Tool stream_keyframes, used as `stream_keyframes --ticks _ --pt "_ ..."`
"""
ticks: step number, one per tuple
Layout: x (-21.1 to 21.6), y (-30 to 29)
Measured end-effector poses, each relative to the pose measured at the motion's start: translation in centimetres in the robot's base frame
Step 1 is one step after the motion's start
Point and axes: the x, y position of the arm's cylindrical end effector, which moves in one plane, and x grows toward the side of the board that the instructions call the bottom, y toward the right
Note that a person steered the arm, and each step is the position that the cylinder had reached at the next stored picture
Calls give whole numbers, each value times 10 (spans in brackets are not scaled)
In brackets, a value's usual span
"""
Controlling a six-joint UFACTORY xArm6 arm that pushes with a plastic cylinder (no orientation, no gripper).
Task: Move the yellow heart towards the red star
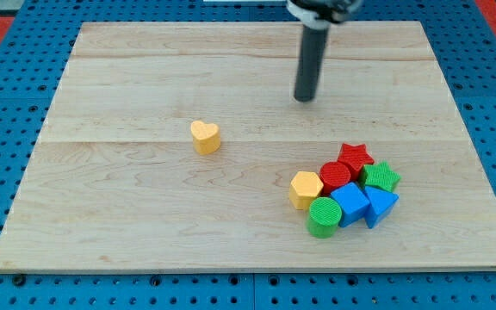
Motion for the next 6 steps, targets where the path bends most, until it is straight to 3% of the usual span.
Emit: stream_keyframes --ticks 1,2,3,4,5,6 --pt "-4 -107" --pt "54 -153" --pt "112 -147" --pt "112 -76" --pt "96 -106" --pt "101 -42"
